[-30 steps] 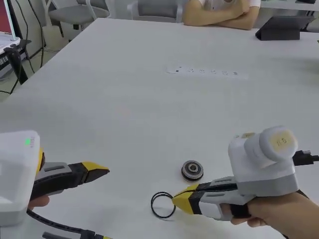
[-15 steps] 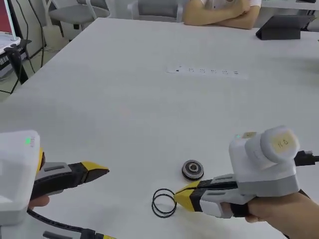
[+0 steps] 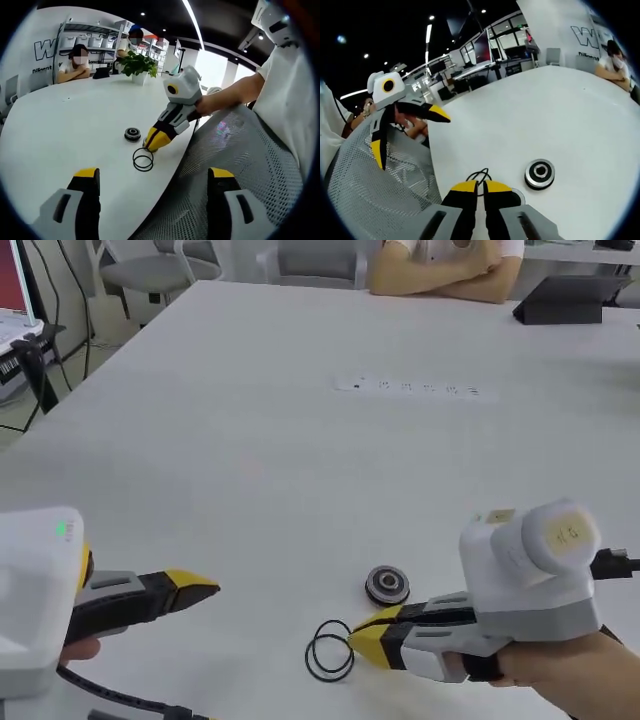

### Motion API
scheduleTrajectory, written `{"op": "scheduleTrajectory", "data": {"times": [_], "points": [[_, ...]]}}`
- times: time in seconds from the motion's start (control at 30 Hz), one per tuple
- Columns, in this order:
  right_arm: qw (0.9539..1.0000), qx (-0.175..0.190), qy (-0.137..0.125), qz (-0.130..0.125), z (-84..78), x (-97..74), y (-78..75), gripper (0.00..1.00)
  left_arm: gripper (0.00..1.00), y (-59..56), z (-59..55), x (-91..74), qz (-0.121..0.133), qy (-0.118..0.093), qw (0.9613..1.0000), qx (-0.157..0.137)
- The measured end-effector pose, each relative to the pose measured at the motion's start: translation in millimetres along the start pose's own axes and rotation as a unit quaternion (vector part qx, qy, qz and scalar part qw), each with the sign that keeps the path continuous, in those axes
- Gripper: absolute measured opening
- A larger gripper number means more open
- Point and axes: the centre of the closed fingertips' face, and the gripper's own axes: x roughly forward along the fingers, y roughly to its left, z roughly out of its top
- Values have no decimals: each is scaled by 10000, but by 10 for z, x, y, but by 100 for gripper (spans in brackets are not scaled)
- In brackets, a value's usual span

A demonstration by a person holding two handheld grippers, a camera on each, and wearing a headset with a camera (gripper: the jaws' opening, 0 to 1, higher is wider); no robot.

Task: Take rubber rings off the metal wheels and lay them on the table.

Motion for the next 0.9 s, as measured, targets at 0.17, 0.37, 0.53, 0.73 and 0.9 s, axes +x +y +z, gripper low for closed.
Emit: {"op": "scheduleTrajectory", "data": {"times": [0.17,0.37,0.53,0.73,0.9], "points": [[9999,-22,-73,-70,33,-16,-37,3,87,2,-6,1,8,15,10000,-3],[9997,14,-191,-168,90,-56,-102,4,87,-1,-16,3,2,49,10000,4],[9991,102,-340,-231,156,-105,-161,5,87,1,-12,2,5,35,10000,-5],[9979,174,-522,-331,239,-166,-228,5,87,0,-14,4,-2,38,10000,-14],[9964,237,-696,-434,315,-228,-297,5,87,-1,-15,4,-6,42,10000,-13]]}}
